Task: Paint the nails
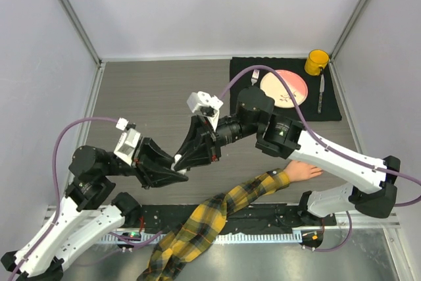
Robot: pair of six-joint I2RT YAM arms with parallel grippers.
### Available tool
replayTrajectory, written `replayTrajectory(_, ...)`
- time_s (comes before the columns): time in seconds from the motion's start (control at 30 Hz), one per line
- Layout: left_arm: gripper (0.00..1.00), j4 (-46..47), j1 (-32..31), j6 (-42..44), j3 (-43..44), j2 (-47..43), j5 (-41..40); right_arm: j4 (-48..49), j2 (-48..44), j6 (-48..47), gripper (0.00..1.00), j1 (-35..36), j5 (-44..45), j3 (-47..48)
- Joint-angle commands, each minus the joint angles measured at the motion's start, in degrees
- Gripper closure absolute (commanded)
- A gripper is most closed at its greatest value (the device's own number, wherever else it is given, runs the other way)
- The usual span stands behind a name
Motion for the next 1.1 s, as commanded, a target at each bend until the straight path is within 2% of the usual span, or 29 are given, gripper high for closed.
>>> replayTrajectory(0.0, 1.0, -7.76, -0.31, 10.99, 4.65, -1.79, -2.5, 0.94, -0.59, 3.52, 0.7, -0.22, 0.57, -2.8)
replayTrajectory(0.07, 1.0, -11.56, -0.31, 13.65, 5.7, -2.24, -8.64, -0.9, -2.69, 2.83, 0.41, -0.4, 9.26, -2.8)
replayTrajectory(0.13, 1.0, -16.73, -0.31, 17.16, 7.11, -2.59, -13.66, -2.14, -4.2, 2.65, 0.29, -0.4, 15.5, -2.89)
replayTrajectory(0.2, 1.0, -19.56, -0.31, 18.66, 7.99, -2.77, -22.62, -3.54, -6.22, 3.52, 0.23, -0.4, 24.3, -3.07)
replayTrajectory(0.37, 1.0, -21.95, -0.31, 19.55, 7.56, -4.17, -32.49, -7.15, -7.55, 5.89, 0.22, 0.13, 39.31, -2.28)
replayTrajectory(0.57, 1.0, -17.21, -0.23, 16.48, 5.71, -6.89, -37.5, -9.35, -5.0, 6.43, 0.29, 3.73, 47.16, 2.37)
replayTrajectory(0.73, 1.0, -18.61, -0.31, 16.39, 7.55, -7.77, -43.04, -10.49, -1.66, 6.16, 0.31, 5.23, 49.81, 5.81)
replayTrajectory(1.07, 1.0, -20.28, -0.31, 17.79, 7.91, -7.25, -40.49, -10.05, 1.33, 5.64, 0.33, 6.89, 51.83, 9.67)
